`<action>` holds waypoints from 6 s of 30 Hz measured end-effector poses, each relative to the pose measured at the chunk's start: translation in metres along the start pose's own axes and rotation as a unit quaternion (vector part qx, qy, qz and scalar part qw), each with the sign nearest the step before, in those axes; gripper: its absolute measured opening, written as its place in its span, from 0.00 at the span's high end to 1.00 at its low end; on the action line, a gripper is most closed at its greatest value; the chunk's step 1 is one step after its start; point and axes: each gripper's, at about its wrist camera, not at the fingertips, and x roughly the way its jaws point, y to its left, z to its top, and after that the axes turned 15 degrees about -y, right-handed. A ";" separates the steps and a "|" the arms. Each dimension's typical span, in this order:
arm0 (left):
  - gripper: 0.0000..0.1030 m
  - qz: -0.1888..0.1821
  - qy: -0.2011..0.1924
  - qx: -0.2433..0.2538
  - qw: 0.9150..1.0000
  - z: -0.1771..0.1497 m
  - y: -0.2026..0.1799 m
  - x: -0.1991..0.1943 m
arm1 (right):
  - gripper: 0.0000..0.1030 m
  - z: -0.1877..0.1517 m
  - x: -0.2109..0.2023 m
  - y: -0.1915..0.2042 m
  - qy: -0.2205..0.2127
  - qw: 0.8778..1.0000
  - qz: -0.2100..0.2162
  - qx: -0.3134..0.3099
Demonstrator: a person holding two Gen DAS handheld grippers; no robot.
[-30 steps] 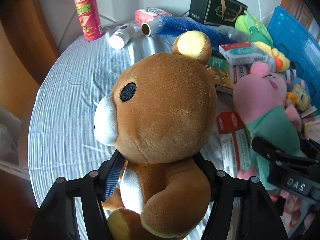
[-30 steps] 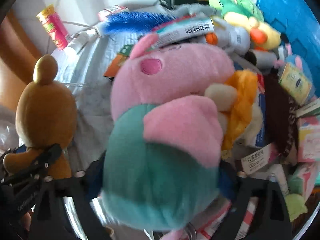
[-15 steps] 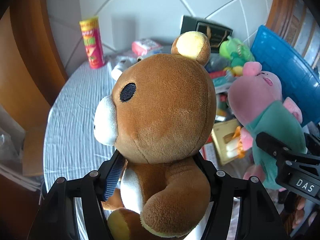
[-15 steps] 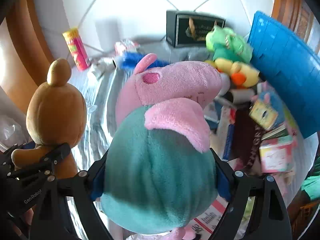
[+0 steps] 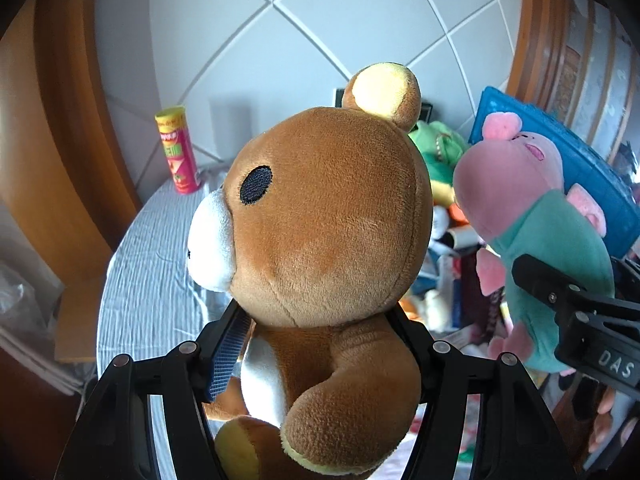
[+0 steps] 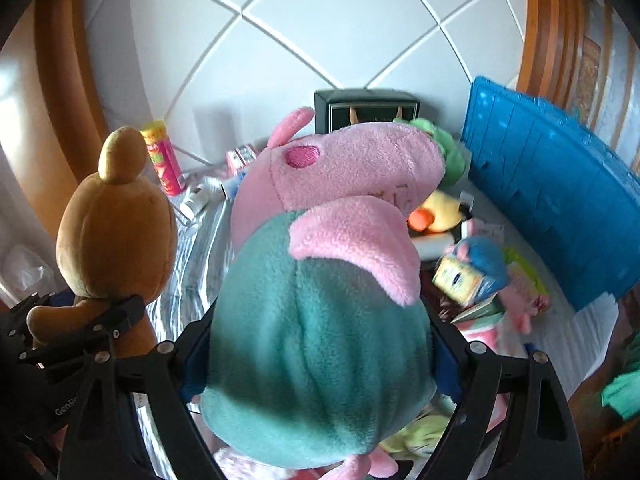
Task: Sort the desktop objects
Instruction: 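Lift the brown bear with the left tool while the right tool lifts the green pig toward the crate, then open the left tool over the crate dropping the bear while the right tool releases the green pig, then withdraw both tools from the crate back over the table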
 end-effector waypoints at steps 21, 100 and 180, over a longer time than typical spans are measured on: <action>0.36 0.085 -0.035 -0.042 0.995 0.012 -0.154 -0.070 | 0.15 0.016 -0.085 -0.163 -0.088 0.991 0.077 -0.058; 0.36 0.043 0.027 0.008 0.999 0.140 -0.766 0.153 | 0.15 0.139 0.047 -0.822 -0.058 0.992 0.084 -0.069; 0.05 0.087 -0.063 -0.001 0.994 0.112 -0.771 0.044 | 0.01 0.107 0.020 -0.823 -0.041 0.991 0.114 -0.061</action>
